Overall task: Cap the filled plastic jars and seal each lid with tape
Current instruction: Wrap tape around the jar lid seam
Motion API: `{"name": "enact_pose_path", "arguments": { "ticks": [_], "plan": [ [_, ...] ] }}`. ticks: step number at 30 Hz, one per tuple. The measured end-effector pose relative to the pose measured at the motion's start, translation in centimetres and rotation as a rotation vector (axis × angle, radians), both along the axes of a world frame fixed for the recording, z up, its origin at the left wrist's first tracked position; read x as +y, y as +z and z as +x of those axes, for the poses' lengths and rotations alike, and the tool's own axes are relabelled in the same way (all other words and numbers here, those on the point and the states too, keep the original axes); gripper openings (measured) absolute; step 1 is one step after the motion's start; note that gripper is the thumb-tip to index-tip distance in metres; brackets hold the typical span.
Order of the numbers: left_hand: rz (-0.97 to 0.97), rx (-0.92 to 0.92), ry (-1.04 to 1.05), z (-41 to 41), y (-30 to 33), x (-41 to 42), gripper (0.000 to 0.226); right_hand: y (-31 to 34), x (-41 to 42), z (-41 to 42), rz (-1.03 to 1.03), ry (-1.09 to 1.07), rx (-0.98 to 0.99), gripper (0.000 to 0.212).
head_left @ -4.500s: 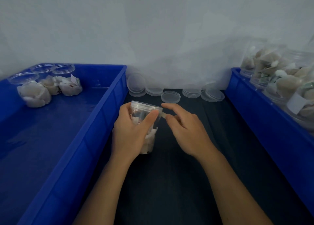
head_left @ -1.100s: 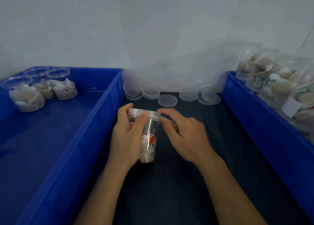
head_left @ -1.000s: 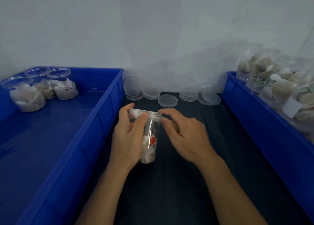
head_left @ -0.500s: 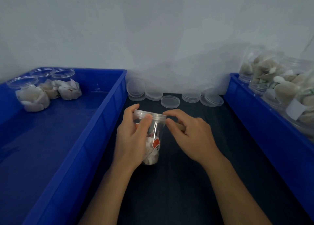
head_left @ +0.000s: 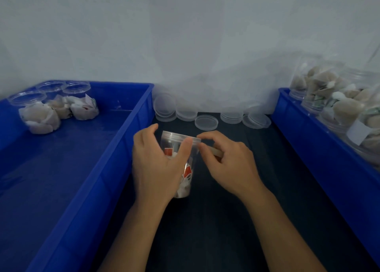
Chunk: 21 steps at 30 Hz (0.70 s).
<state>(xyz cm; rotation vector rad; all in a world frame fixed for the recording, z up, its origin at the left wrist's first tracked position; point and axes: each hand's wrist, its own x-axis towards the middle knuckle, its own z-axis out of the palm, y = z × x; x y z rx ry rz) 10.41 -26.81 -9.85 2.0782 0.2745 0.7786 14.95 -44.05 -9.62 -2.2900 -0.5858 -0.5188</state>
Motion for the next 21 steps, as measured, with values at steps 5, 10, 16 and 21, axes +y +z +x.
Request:
{"name": "enact_pose_path", "arguments": {
  "ticks": [5, 10, 16, 21],
  "plan": [
    [0.105, -0.004, 0.088, -0.24, 0.02, -0.4, 0.073, -0.24, 0.63, -0.1, -0.053, -0.016, -0.036, 0.023],
    [0.19, 0.035, 0.08, -0.15, 0.02, -0.78, 0.088, -0.15, 0.61, -0.15, -0.058, -0.024, -0.023, 0.028],
    [0.035, 0.039, 0.025, 0.24, -0.26, -0.36, 0.092, -0.11, 0.63, -0.53, -0.03, -0.018, 0.001, 0.044],
    [-0.021, 0.011, 0.006, 0.38, -0.39, -0.24, 0.091, -0.24, 0.73, -0.47, -0.124, -0.075, -0.057, 0.044]
  ]
}}
